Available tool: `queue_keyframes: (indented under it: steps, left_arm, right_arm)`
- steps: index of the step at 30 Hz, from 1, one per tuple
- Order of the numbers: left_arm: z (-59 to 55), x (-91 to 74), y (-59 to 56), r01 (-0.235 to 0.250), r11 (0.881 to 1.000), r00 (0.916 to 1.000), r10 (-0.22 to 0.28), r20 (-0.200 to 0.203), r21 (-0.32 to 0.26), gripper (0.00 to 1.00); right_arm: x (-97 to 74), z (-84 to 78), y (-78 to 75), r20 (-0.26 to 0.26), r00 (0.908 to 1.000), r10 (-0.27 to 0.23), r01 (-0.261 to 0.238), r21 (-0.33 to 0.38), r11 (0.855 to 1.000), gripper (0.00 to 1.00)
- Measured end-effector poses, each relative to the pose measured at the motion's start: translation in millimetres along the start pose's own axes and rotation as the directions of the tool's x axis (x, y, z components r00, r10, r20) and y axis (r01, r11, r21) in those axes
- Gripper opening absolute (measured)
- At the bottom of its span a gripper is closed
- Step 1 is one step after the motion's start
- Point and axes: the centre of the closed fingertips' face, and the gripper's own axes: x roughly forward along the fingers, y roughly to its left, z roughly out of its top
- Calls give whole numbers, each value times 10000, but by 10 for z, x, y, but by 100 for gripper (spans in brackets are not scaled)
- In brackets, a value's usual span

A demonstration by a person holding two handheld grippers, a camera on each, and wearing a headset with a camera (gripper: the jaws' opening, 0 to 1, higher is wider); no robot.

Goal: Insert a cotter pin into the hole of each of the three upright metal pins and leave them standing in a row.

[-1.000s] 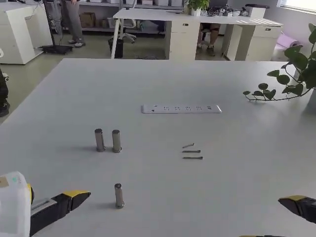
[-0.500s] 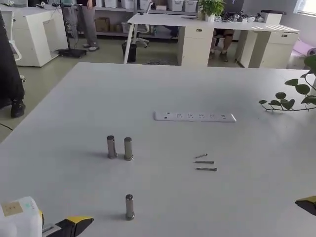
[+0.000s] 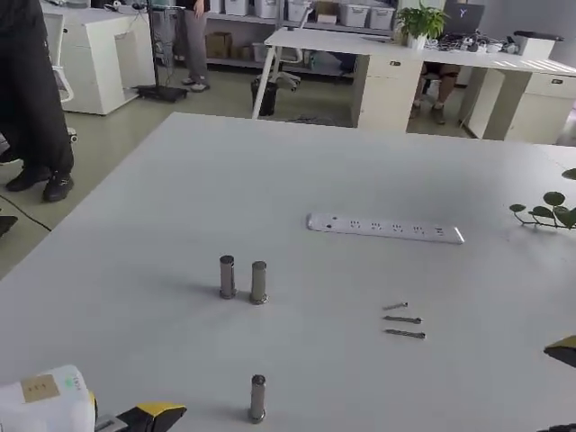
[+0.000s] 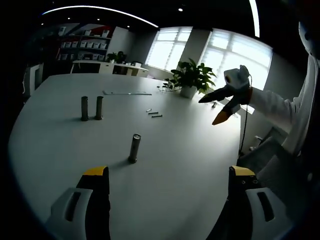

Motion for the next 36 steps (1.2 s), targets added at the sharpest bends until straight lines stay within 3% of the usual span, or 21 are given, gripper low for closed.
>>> queue_keyframes:
  steps: [5, 9, 14, 19, 23, 25, 27, 36]
  left_arm:
    - [-20, 23, 9, -2, 9999, 10000, 2, 14, -158, 99]
    - [-57, 45, -2, 66, 9997, 9999, -69, -113, -214, 99]
    - [-64, 69, 13, 40, 9996, 9999, -44, -146, -275, 99]
    - [-71, 89, 7, 182, 9995, 9994, -189, -297, -259, 99]
    - [-66, 95, 26, 136, 9996, 9994, -144, -320, -261, 98]
    - [-63, 103, 25, 142, 9997, 9994, -148, -325, -192, 98]
    - [-68, 108, 22, 160, 9997, 9993, -166, -340, -200, 98]
    - [-156, 114, 77, 14, 9993, 9990, -30, -447, -368, 97]
  right_arm:
    - [116, 147, -163, -4, 9998, 188, -187, -1188, 9927, 84]
    - [195, 216, -274, -100, 9996, 250, -262, -1538, 9878, 82]
    - [281, 379, -390, 362, 9982, 484, -388, -2298, 9725, 78]
    - [303, 455, -466, 498, 9956, 790, -649, -2401, 9686, 72]
    - [351, 487, -574, 289, 9968, 739, -621, -2957, 9532, 69]
    - [380, 555, -599, 432, 9951, 887, -697, -3281, 9421, 67]
    - [408, 613, -622, 562, 9932, 1018, -786, -3206, 9439, 64]
    - [702, 785, -783, 264, 9929, 1158, -980, -3691, 9242, 50]
